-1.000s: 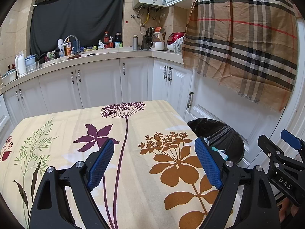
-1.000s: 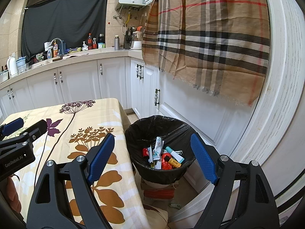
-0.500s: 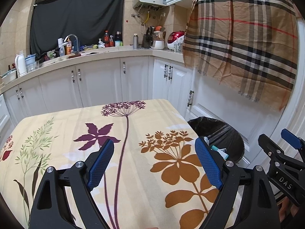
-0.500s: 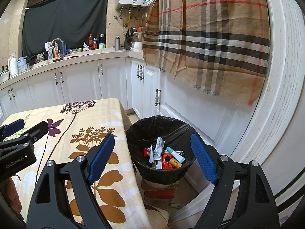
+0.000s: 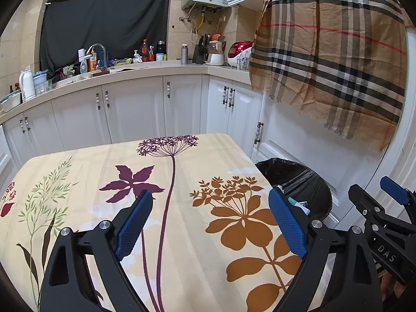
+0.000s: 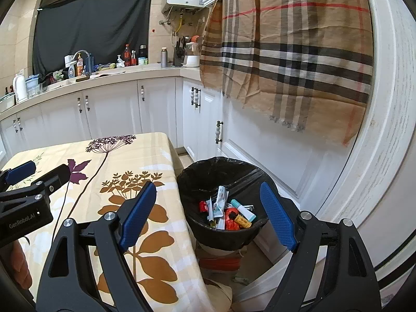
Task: Collect trash
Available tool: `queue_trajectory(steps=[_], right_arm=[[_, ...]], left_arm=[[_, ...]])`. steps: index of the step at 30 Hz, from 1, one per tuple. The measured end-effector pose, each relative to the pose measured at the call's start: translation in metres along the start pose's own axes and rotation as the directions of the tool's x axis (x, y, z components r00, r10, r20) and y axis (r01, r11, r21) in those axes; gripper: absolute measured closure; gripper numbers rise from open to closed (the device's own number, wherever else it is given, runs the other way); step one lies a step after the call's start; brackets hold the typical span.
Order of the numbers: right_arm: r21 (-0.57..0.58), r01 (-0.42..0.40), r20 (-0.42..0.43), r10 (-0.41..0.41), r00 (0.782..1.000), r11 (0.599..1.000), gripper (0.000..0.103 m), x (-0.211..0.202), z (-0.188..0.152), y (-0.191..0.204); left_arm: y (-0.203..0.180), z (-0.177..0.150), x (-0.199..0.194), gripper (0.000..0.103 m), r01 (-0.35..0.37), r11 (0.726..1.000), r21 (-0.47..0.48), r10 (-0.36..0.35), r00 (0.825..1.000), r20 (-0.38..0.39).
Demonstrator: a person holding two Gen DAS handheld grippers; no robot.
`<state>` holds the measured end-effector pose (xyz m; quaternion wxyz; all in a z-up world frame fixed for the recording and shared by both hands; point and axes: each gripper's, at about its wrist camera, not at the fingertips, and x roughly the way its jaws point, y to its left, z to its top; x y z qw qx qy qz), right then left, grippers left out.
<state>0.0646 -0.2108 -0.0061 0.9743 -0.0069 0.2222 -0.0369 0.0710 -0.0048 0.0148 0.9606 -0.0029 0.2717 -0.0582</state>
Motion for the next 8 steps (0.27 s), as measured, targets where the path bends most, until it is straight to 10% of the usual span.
queue_trajectory(steps=[8], right_arm=[[-0.028, -0.041, -0.004, 0.041, 0.999, 0.999, 0.018, 0.007, 0.003, 0.019]], left_arm=[[0.024, -0.005, 0.015, 0.015, -0.054, 0.998, -0.028, 0.052, 0.996, -0.067]])
